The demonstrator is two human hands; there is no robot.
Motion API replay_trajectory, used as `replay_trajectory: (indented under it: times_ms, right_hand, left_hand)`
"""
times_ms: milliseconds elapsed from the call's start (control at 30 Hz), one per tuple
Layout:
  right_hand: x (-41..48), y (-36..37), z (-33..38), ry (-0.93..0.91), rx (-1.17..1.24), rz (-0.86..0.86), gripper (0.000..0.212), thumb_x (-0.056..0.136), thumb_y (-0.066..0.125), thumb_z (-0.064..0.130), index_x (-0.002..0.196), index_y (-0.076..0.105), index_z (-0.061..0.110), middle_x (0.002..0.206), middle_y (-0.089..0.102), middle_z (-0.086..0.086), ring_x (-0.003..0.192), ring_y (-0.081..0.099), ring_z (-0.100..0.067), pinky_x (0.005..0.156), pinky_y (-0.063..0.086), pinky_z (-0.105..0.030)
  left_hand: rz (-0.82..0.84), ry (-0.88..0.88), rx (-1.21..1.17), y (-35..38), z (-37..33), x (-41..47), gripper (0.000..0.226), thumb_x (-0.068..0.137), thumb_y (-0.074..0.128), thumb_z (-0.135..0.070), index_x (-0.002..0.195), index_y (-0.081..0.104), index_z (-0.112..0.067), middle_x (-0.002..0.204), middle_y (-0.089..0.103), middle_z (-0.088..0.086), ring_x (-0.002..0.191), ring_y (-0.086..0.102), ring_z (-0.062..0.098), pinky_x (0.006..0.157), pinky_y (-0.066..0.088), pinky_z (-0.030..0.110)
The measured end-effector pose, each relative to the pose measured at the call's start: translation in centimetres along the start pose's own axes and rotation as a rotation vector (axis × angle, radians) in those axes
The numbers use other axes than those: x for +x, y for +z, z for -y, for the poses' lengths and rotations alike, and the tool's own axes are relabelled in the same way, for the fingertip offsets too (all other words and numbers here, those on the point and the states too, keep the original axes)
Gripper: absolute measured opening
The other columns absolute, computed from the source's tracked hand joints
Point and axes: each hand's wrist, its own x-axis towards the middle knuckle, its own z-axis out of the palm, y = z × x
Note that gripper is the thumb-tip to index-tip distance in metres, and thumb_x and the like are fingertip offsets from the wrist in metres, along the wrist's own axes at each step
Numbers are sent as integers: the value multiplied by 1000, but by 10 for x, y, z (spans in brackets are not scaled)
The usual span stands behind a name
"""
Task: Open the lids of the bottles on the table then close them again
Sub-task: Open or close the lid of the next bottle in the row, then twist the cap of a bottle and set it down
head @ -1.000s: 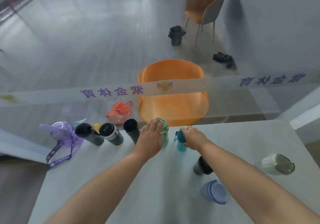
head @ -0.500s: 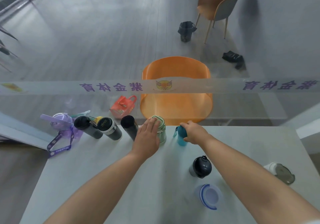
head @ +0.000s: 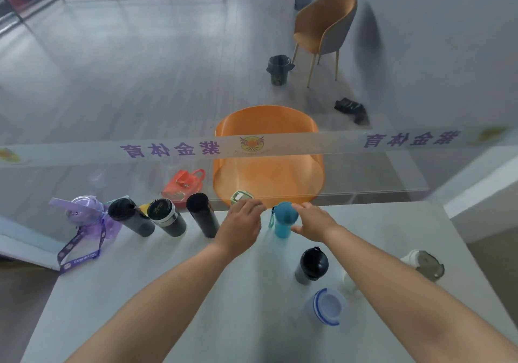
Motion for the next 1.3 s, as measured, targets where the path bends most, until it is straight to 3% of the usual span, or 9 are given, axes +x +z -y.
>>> replay_trajectory:
  times_ms: [100, 267, 400, 500, 900, 1100, 1300]
  right_hand:
    - [-33, 2, -3, 42, 29, 72, 75, 87, 63, 54, 151, 35, 27, 150, 45, -4, 135, 46, -28, 108, 42, -46]
    - [-77, 28, -6, 96, 34, 205, 88, 76, 70, 62, 151, 32, 33, 148, 43, -3, 134, 47, -26, 108, 43, -43]
    - [-91, 46, -9, 139, 27, 201, 77, 82, 71, 42, 147, 32, 33, 141, 40, -7, 122, 54, -32, 99, 48, -40]
    - [-91, 50, -15, 124, 80, 162, 71, 81, 73, 38, 142, 37, 30, 136, 41, -10, 114, 57, -35, 95, 50, -38]
    - [-22, 7, -84, 48, 129, 45, 77, 82, 71, 37, 149, 33, 30, 140, 41, -9, 115, 56, -36, 96, 50, -40]
    - [15, -11, -107, -99, 108, 44, 76, 82, 74, 33, 148, 37, 29, 141, 41, -6, 118, 55, -34, 99, 49, -41]
    - [32, -16, -116, -178, 119, 41, 74, 80, 76, 33, 145, 39, 32, 139, 42, -6, 118, 54, -34, 99, 50, -44]
  left_hand:
    - [24, 101, -44, 4, -13, 2, 20, 94, 52, -9, 112, 61, -9, 100, 67, 7, 96, 55, 26, 82, 49, 40]
    - [119, 145, -44, 13, -32, 3, 25, 88, 54, -5, 113, 58, -10, 89, 71, 8, 99, 58, 30, 71, 52, 44]
    - [155, 145, -23, 22, -44, 4, 36, 80, 60, 4, 113, 61, -10, 91, 71, 8, 101, 59, 30, 76, 50, 42]
    - [180, 139, 7, 31, -47, 9, 35, 82, 58, 0, 115, 61, -11, 96, 71, 8, 105, 58, 30, 80, 49, 43]
    - [318, -174, 116, 78, -62, 52, 29, 87, 50, -19, 115, 54, -14, 131, 49, 6, 114, 45, 31, 89, 43, 40]
    - [285, -327, 131, 99, -70, 52, 29, 79, 55, -17, 107, 60, -14, 116, 55, 5, 107, 51, 32, 85, 47, 43]
    - [298, -366, 136, 108, -73, 48, 41, 74, 48, -19, 113, 58, -12, 121, 54, 8, 111, 49, 33, 89, 48, 46]
